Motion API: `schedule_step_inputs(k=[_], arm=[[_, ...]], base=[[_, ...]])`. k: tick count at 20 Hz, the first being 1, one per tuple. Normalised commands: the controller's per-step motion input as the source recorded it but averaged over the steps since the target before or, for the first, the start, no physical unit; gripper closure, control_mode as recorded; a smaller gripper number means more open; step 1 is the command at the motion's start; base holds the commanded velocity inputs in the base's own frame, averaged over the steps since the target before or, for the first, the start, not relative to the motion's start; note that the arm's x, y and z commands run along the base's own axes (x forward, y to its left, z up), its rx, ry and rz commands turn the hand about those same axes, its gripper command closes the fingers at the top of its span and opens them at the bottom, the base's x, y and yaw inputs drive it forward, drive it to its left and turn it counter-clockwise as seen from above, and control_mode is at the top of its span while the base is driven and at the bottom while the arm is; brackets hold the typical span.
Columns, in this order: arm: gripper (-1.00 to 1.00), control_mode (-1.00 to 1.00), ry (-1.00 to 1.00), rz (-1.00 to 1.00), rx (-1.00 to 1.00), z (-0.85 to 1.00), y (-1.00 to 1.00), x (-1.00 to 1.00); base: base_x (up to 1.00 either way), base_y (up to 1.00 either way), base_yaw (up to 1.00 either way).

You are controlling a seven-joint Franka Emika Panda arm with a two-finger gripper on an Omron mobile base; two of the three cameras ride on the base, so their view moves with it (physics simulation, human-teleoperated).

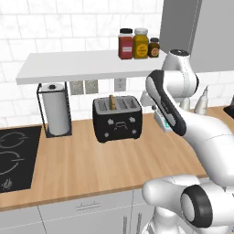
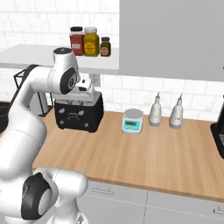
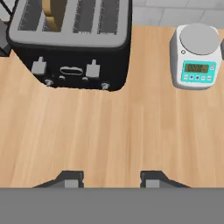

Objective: Start the toaster. Once the lever pops up, take the bread to the plate on the dining counter.

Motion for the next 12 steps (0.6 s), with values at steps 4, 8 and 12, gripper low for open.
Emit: schedule_step_inputs(k=[4, 8, 12], arm=[[-1.0, -1.0, -0.02, 0.0, 0.0, -0.02, 0.07, -0.14], [-1.0, -1.0, -0.01, -0.01, 0.0, 0.0, 0.76, 0.0], [-1.0, -1.0, -0.06, -0.09, -0.04, -0.02, 1.0, 0.0]], base=[[0.0, 0.0, 0.0], [0.0, 0.0, 0.0], [0.0, 0.0, 0.0]])
